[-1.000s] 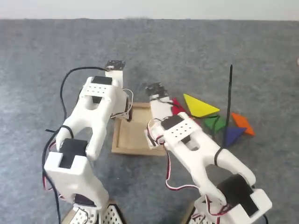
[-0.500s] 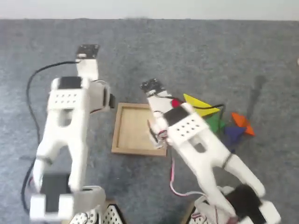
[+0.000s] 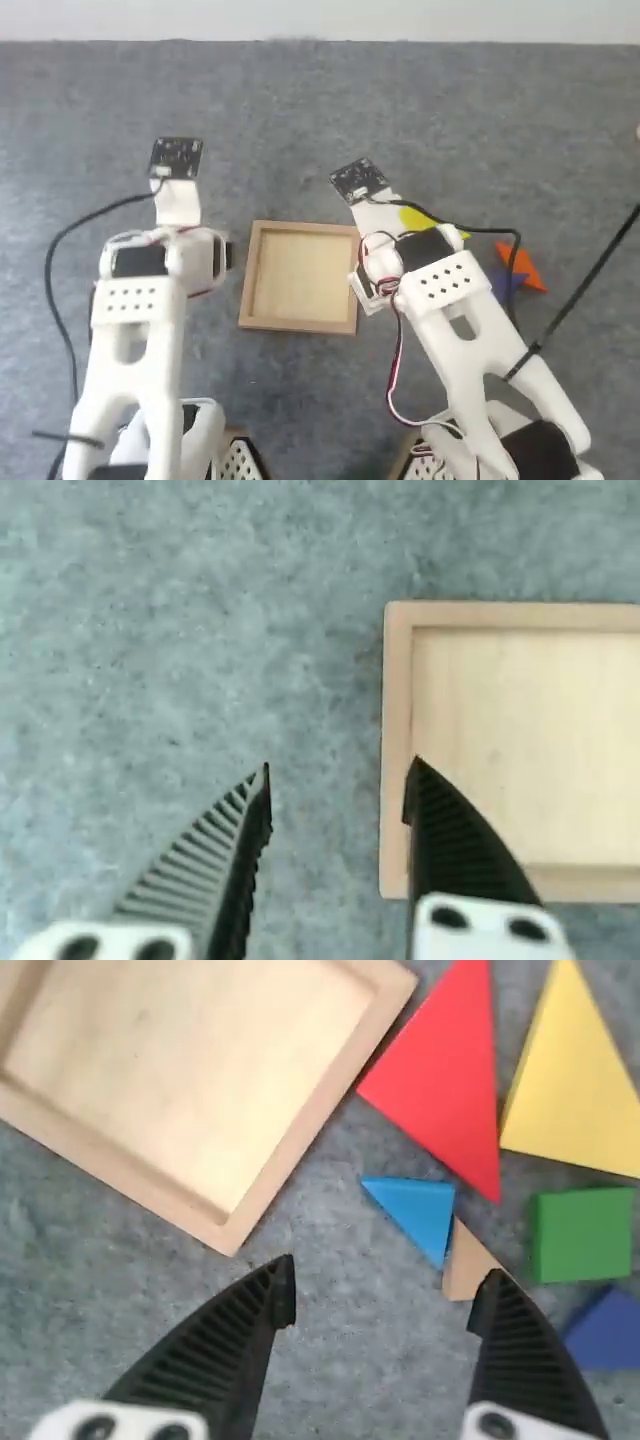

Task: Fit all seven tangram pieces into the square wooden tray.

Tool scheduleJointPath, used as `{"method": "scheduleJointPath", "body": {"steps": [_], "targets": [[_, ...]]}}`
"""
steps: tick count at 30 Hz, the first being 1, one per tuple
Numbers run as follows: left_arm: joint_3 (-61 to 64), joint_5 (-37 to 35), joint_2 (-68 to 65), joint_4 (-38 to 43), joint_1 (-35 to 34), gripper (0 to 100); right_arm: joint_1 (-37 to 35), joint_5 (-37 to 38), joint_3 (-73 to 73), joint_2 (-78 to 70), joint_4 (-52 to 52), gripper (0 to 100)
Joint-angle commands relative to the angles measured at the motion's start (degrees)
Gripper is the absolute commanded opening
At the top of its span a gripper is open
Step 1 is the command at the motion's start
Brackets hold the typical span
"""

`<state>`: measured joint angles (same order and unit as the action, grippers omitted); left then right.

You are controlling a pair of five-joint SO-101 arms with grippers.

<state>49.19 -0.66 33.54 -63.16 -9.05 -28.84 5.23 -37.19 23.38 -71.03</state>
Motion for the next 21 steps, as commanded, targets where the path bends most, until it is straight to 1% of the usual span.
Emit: {"method": "scheduleJointPath", "body": {"steps": [1,3,4,7,8,10,12,14,21], "targets": [[5.8,0.8,8.8,2.1,-0.2,21,-0.8,0.8,-1.3,2.2,2.9,28.4],[9.8,0.8,12.5,3.1,-0.2,21,-0.7,0.9,-2.6,2.3,4.2,25.6],[12.2,0.8,14.6,4.7,-0.2,21,-0.7,0.9,-3.0,2.3,5.0,21.2],[18.2,1.1,22.0,8.2,-0.2,21,0.1,0.4,-3.1,2.3,6.5,2.8],[19.1,1.5,24.7,7.9,-0.2,21,1.1,-0.1,-2.8,2.3,7.0,0.0],[19.6,1.7,29.3,5.3,-0.4,22,3.6,-0.3,-2.7,3.3,6.7,5.4],[20.0,1.7,33.9,1.7,-2.3,23,6.4,-0.3,-2.5,5.4,4.5,8.4],[20.5,1.7,38.0,-1.0,-4.1,23,7.9,-0.3,-2.5,8.3,2.6,7.5],[28.5,2.1,49.7,-0.1,-4.7,23,8.1,3.3,-4.6,12.4,4.1,6.2]]}}
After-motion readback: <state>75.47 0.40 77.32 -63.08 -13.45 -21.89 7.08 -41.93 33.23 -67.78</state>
